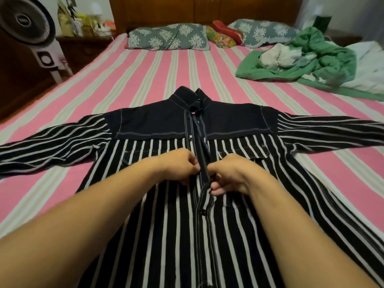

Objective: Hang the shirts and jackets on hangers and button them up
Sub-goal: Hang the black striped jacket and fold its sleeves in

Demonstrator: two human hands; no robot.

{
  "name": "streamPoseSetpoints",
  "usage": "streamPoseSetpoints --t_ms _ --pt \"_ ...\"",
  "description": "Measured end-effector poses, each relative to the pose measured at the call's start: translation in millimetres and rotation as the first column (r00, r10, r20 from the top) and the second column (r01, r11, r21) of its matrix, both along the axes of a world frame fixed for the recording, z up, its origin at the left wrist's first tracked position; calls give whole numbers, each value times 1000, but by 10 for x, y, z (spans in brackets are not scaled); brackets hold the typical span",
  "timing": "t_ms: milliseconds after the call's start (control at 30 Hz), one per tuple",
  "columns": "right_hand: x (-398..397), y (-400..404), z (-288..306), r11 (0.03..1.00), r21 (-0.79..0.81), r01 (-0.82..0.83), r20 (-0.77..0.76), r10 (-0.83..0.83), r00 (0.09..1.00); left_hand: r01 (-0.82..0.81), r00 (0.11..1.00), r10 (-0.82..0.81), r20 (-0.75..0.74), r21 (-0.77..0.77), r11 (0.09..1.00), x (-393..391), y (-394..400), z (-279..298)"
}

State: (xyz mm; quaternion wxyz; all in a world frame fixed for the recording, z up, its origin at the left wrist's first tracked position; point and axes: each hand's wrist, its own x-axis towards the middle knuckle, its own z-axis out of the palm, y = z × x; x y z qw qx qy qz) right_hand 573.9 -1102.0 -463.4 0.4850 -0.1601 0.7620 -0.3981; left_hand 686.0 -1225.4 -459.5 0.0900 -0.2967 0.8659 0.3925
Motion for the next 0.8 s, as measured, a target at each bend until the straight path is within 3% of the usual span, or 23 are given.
streamPoseSetpoints --t_ms 67,167,300,433,500,567,600,667,800 --pt "-26 27 17 998 -42 45 107 -40 993 -11 1000 13 -9 137 990 44 -50 42" --pt "-62 71 15 990 -75 118 223 -99 970 -34 999 36 -15 91 995 105 -15 -29" --pt "-34 26 -32 991 -49 125 117 -119 986 -171 982 161 -103 -101 980 88 122 -167" --pt "106 -45 -42 980 -75 184 -44 -188 981 -352 936 332 -120 -252 901 -12 355 -166" --pt "156 -56 -70 976 -86 200 -91 -208 974 -423 901 370 -226 -269 865 55 509 -244" --pt "193 -43 -77 973 -109 206 -85 -215 973 -466 858 396 -327 -172 868 189 554 -299" --pt "196 -29 -73 971 -124 205 -77 -216 973 -480 833 435 -342 -55 875 229 495 -301" --pt "205 11 -53 969 -152 195 -68 -207 976 -474 794 515 -322 201 857 284 361 -278" --pt "201 29 -28 953 -215 213 -59 -230 971 -450 751 599 -276 450 771 277 314 -186"
